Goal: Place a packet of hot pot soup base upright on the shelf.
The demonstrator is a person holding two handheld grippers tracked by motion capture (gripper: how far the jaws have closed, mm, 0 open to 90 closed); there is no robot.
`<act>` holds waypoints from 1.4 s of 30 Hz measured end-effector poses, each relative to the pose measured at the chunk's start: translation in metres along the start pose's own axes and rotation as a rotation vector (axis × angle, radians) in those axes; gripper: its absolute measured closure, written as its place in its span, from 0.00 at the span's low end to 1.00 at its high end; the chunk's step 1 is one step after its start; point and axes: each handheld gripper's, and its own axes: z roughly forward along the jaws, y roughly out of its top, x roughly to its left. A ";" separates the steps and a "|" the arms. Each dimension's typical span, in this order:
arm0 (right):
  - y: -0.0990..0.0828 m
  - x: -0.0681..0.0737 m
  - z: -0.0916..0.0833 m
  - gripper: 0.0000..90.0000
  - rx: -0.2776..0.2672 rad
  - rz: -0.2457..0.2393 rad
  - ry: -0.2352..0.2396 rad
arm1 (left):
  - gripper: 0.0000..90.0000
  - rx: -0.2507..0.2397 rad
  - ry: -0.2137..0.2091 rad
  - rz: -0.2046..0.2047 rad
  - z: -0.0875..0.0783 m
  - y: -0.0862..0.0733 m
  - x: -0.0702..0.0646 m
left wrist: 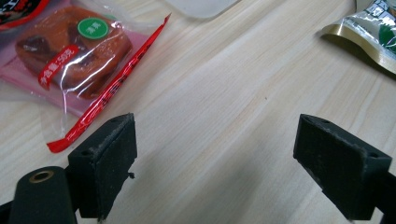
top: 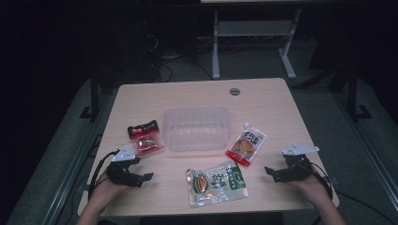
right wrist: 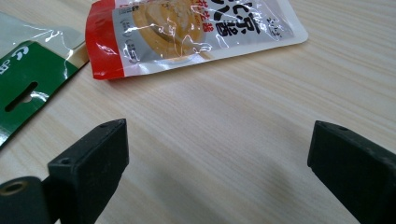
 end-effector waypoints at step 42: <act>0.001 0.003 -0.004 0.07 0.000 0.005 0.023 | 1.00 0.041 0.130 -0.109 0.027 0.051 0.035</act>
